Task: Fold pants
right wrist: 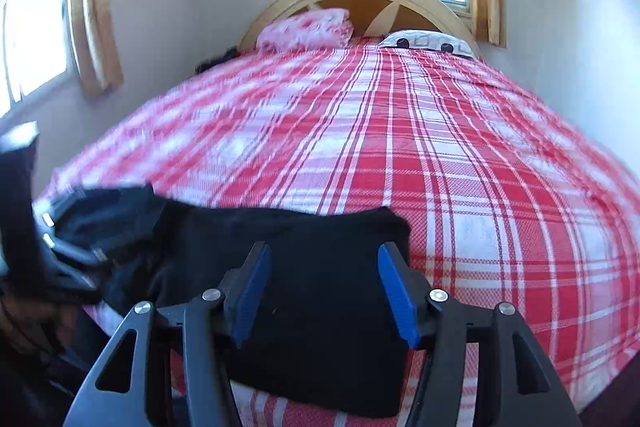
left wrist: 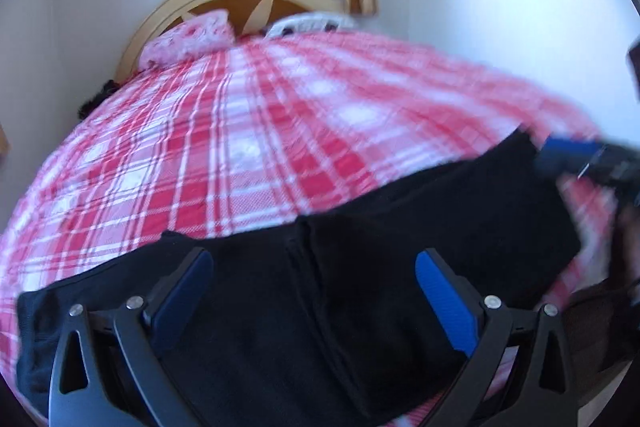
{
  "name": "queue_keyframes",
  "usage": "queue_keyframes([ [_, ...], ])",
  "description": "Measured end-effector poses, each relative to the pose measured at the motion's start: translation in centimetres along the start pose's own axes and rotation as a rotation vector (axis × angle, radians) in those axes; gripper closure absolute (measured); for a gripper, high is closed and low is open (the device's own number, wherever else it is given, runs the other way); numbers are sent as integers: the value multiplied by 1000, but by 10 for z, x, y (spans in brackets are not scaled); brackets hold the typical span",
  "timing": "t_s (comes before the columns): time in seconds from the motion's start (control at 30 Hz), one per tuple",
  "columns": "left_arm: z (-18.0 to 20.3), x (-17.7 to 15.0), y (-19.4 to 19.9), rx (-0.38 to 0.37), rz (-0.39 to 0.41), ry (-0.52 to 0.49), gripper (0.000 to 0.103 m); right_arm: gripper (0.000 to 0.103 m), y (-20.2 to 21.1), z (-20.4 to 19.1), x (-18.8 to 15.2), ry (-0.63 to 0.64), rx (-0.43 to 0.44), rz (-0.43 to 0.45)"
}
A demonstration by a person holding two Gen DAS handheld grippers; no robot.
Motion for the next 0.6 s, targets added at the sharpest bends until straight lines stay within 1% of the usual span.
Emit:
queue_keyframes([
  [0.03,-1,-3,-6,20,-27,-3,0,44,-3,4,0,-25,20,-6],
  [0.07,-3,-9,-10,25,-52,2,0,44,-10,8,1,-43,22,-23],
  [0.13,-8,-19,-16,25,-92,25,0,44,-21,14,1,-34,-30,-43],
  [0.17,-12,-24,-19,19,-107,43,0,44,-30,17,2,-32,-40,-61],
  [0.23,-17,-28,-19,-11,-108,83,0,44,-48,24,-2,-46,-41,-117],
  [0.27,-19,-29,-19,-17,-111,95,0,44,-59,29,-5,-51,-64,-149],
  [0.3,-19,-28,-19,-19,-111,98,0,41,-62,32,-6,-57,-68,-139],
  [0.37,-18,-25,-15,-12,-95,99,0,41,-60,34,-6,-67,-59,-118],
  [0.4,-18,-22,-12,-10,-78,101,0,41,-56,33,-5,-57,-71,-113],
  [0.43,-18,-19,-7,-18,-55,103,0,41,-50,33,-4,-52,-97,-102],
  [0.5,-17,-13,0,-22,-17,94,0,41,-30,35,-2,-63,-165,-44],
  [0.53,-17,-11,0,-14,-15,83,0,41,-22,36,0,-68,-165,-25],
  [0.6,-17,-13,-4,-8,-27,83,0,41,-7,33,-3,-82,-117,-1],
])
Point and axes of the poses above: each gripper's, at about its wrist camera, not at the fingertips, and y roughly against the way its jaws point, z to its right, x to its top, the point moved 3 cm from there along -y, roughly the way its jaws point
